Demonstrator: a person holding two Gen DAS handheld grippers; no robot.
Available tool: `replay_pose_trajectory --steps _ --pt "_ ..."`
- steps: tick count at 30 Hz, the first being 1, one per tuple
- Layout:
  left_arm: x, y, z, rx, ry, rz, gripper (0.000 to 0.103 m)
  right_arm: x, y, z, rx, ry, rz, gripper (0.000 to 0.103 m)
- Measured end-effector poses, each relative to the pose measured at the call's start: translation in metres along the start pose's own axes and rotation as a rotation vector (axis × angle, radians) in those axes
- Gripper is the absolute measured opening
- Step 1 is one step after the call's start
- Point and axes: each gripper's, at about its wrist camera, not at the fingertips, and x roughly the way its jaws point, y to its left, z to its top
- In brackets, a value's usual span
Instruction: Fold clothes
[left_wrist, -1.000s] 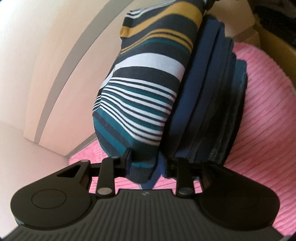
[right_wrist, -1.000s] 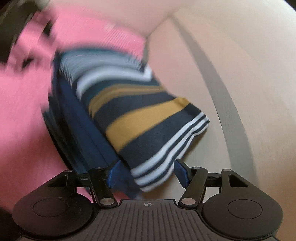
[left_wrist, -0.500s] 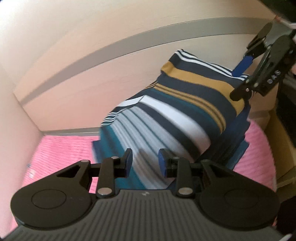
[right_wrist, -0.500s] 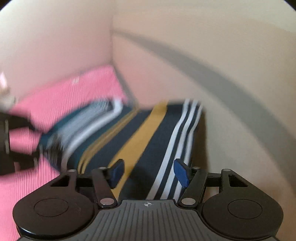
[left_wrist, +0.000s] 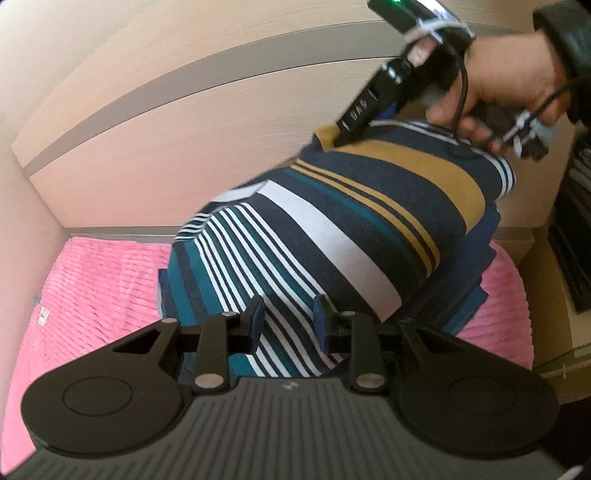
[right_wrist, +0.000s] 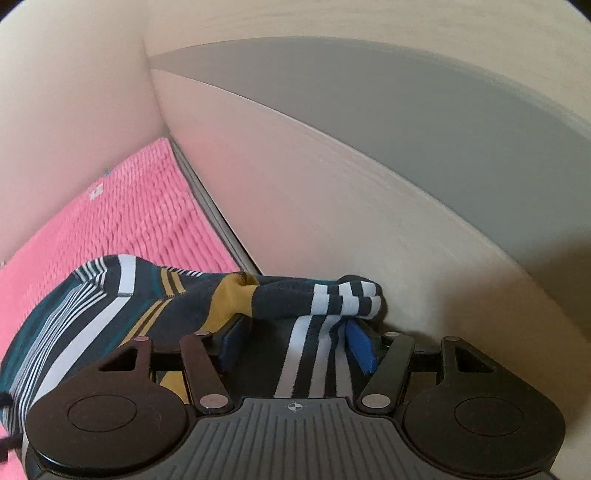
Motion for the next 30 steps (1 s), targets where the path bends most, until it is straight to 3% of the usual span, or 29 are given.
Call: replay_pose_trajectory --steps 4,9,11,14,17,20,22,27,29,30 --pt "-0.002 0.001 0.002 -0.012 -0.005 0.009 0.025 -0.050 0.005 -0.014 -0.073 -0.078 -0.024 0.062" --pt "-0.025 0.008 -0.010 -0.082 -0.042 0.049 0.032 -0.112 0.023 -0.057 0.007 -0.154 0.064 0.062" --pt "-0.034 0.014 -0.023 -0.141 -0.045 0.070 0.034 -0.112 0.034 -0.074 -0.013 -0.119 0.109 0.063" --pt "-0.032 0.020 -0.039 -0.210 0.001 0.070 0.035 -0.091 0.041 -0.090 -0.042 -0.056 0.104 0.064" --pt "-0.023 0.017 -0.048 -0.210 0.045 0.073 0.035 -0.101 0.045 -0.086 -0.046 -0.069 0.102 0.066" --pt "-0.033 0.013 -0.056 -0.230 0.042 0.090 0.037 -0.105 0.056 -0.082 -0.069 -0.100 0.081 0.092" --pt "-0.040 0.014 -0.065 -0.272 0.050 0.102 0.039 -0.109 0.059 -0.089 -0.079 -0.105 0.063 0.093" --pt "-0.058 0.005 -0.088 -0.409 0.098 0.136 0.053 -0.120 0.066 -0.119 -0.085 -0.057 0.058 0.093" --pt "-0.069 -0.004 -0.097 -0.486 0.108 0.156 0.071 -0.123 0.074 -0.134 -0.101 -0.036 0.045 0.093" --pt "-0.073 -0.006 -0.101 -0.527 0.110 0.157 0.075 -0.125 0.078 -0.142 -0.110 -0.028 0.033 0.093"
